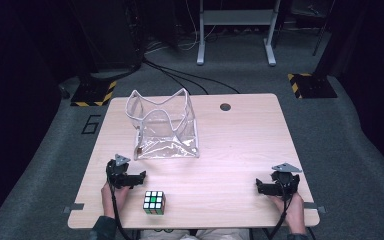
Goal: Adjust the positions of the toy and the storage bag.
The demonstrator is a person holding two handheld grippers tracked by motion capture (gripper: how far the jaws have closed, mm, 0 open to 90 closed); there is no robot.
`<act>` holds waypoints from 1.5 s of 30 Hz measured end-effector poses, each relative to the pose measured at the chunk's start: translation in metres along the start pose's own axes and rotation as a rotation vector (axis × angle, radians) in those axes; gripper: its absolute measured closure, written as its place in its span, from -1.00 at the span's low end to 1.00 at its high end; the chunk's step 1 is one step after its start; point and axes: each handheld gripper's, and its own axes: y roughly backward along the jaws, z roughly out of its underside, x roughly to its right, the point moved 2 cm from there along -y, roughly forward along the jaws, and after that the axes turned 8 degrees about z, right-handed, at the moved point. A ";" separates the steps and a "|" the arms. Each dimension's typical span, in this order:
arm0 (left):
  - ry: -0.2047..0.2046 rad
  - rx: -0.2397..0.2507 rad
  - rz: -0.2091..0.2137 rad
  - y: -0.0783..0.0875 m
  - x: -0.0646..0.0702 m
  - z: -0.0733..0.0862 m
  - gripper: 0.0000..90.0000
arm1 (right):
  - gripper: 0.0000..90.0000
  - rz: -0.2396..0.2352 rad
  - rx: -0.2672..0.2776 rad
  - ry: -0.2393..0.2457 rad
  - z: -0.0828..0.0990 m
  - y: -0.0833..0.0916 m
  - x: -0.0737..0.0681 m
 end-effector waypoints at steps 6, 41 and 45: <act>0.000 0.000 0.000 0.000 0.000 0.000 -0.95 | -1.00 0.009 -0.002 -0.004 0.000 0.000 -0.001; 0.009 0.008 0.000 -0.001 0.000 0.000 -0.95 | -1.00 -0.073 0.043 0.047 -0.011 0.009 -0.009; 0.009 0.008 0.000 -0.001 0.000 0.000 -0.95 | -1.00 -0.096 0.067 0.066 -0.017 0.015 -0.018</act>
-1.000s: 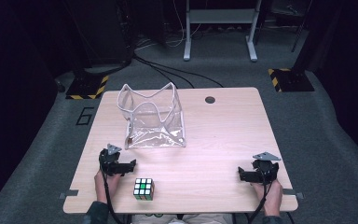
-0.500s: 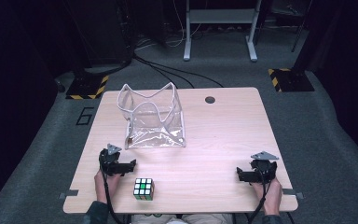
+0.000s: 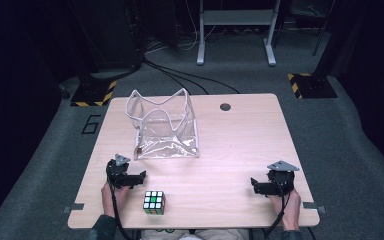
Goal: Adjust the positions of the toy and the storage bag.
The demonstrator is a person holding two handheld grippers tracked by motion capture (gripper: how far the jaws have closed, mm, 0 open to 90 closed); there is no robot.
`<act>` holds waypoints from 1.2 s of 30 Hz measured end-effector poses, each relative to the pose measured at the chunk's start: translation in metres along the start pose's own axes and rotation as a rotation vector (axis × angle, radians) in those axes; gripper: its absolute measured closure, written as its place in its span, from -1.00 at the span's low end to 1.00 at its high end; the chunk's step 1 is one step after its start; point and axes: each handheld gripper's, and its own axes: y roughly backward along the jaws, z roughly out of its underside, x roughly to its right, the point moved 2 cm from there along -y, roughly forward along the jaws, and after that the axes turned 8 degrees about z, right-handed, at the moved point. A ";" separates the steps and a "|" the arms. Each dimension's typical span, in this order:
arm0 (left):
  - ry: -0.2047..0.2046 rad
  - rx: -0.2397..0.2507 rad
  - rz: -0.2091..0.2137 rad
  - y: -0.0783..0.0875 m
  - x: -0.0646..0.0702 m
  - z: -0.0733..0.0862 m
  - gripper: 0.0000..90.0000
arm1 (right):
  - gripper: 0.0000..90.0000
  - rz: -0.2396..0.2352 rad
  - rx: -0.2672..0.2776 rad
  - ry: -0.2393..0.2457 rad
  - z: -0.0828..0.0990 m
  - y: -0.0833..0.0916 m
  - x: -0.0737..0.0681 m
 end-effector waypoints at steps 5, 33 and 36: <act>0.000 0.000 0.000 0.000 0.000 0.000 -0.95 | -1.00 -0.048 0.002 0.028 -0.004 0.000 -0.018; -0.007 0.002 0.004 0.000 0.000 0.000 -0.95 | -0.98 -0.243 -0.023 0.228 -0.030 -0.011 -0.101; -0.002 0.001 0.006 0.000 0.000 0.000 -0.94 | -0.98 -0.269 -0.025 0.259 -0.035 -0.011 -0.112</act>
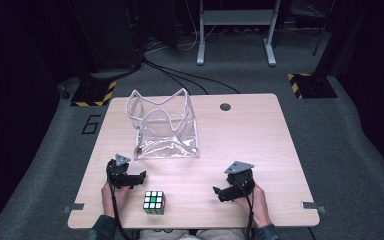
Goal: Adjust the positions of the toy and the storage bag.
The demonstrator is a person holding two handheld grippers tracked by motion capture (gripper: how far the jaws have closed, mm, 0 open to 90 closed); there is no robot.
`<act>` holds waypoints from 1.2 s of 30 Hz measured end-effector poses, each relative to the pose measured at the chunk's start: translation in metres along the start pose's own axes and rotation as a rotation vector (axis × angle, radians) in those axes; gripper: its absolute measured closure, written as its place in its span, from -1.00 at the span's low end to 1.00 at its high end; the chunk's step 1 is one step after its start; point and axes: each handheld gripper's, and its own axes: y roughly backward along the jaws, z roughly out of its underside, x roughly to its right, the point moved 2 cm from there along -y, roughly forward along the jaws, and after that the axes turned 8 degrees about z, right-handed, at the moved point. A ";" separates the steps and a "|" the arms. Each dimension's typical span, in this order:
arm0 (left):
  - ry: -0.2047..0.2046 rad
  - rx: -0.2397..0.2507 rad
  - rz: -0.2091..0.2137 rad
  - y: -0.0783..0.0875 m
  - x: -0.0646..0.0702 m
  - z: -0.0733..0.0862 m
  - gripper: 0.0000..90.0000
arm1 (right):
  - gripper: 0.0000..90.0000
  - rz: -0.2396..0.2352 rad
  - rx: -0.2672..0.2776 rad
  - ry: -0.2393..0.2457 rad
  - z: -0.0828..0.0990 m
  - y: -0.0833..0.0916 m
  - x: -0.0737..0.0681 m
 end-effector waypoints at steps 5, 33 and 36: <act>-0.001 -0.001 0.001 0.000 0.000 0.000 -0.94 | -0.98 -0.043 -0.004 0.030 -0.010 -0.006 -0.014; 0.000 0.000 0.000 0.000 0.000 0.000 -0.94 | -0.98 -0.175 -0.022 0.140 -0.037 -0.027 -0.061; 0.000 0.000 0.000 0.000 0.000 0.000 -0.94 | -0.98 -0.184 -0.012 0.144 -0.039 -0.028 -0.065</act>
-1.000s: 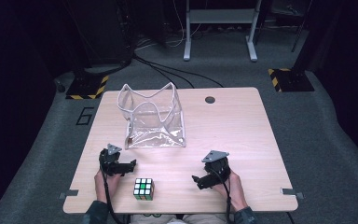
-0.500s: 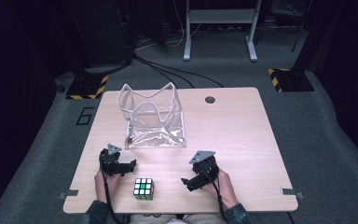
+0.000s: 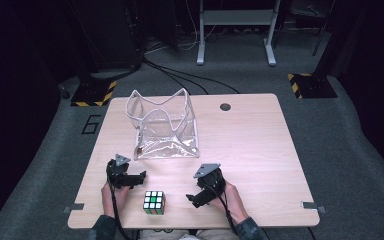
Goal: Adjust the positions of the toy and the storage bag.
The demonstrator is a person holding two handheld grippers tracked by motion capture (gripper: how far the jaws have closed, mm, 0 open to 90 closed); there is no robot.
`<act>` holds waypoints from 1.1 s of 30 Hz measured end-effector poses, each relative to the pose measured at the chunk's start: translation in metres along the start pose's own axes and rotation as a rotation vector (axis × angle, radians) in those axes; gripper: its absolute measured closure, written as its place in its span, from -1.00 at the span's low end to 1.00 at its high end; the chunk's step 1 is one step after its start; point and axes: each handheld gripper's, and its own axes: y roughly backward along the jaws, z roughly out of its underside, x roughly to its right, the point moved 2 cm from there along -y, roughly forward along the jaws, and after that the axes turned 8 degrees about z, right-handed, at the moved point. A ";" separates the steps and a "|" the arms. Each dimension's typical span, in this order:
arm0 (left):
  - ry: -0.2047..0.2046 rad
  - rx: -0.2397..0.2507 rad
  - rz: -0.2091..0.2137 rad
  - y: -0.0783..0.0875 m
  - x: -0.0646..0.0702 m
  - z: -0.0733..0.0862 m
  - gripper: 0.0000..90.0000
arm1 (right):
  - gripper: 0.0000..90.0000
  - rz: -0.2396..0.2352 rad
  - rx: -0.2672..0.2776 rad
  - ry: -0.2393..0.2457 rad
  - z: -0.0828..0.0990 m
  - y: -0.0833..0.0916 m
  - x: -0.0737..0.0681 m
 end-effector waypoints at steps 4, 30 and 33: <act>0.000 0.000 0.000 0.000 0.000 0.000 -0.94 | -0.98 -0.014 0.004 -0.001 -0.003 -0.002 -0.006; 0.000 0.000 0.000 0.000 0.000 0.000 -0.94 | -0.98 -0.183 0.044 0.150 -0.030 -0.021 -0.052; -0.001 0.000 0.000 0.000 0.000 0.000 -0.94 | -0.98 -0.209 0.041 0.180 -0.033 -0.026 -0.060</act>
